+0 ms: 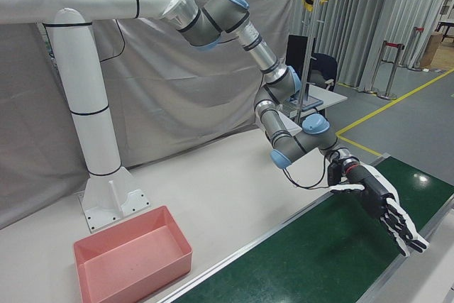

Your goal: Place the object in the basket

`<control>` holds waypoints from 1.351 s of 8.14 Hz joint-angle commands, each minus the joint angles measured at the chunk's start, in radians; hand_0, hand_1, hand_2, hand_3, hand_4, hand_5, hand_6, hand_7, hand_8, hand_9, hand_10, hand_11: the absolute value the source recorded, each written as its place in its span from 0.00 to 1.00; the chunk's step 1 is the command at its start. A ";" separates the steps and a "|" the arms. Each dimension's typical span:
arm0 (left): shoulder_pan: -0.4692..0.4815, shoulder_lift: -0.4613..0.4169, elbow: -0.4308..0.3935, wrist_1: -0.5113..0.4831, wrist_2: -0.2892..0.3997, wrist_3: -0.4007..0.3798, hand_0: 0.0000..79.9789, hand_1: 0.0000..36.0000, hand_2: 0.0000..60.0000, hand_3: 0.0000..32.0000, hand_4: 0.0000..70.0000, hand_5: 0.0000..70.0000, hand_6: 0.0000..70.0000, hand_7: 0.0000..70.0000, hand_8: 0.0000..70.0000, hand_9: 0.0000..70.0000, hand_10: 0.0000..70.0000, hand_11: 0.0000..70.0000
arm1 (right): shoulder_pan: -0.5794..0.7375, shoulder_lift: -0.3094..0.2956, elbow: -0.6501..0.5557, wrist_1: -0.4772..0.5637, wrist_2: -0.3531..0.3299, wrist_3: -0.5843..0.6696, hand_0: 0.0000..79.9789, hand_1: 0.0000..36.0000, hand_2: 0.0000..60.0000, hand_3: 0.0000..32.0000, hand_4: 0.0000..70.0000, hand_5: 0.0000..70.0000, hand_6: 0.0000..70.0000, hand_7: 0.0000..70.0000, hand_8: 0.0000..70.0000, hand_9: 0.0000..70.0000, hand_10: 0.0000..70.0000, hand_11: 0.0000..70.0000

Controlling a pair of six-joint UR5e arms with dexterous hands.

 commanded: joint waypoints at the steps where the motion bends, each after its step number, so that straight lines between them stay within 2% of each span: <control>1: 0.000 0.003 0.002 0.000 0.000 0.000 0.58 0.33 0.08 0.00 0.00 0.21 0.01 0.00 0.00 0.00 0.07 0.12 | 0.000 0.000 0.000 0.000 0.000 0.001 0.00 0.00 0.00 0.00 0.00 0.00 0.00 0.00 0.00 0.00 0.00 0.00; 11: 0.000 0.006 0.002 0.000 0.000 0.000 0.58 0.32 0.08 0.00 0.00 0.21 0.01 0.00 0.00 0.01 0.07 0.13 | 0.000 0.000 0.000 0.000 0.000 -0.001 0.00 0.00 0.00 0.00 0.00 0.00 0.00 0.00 0.00 0.00 0.00 0.00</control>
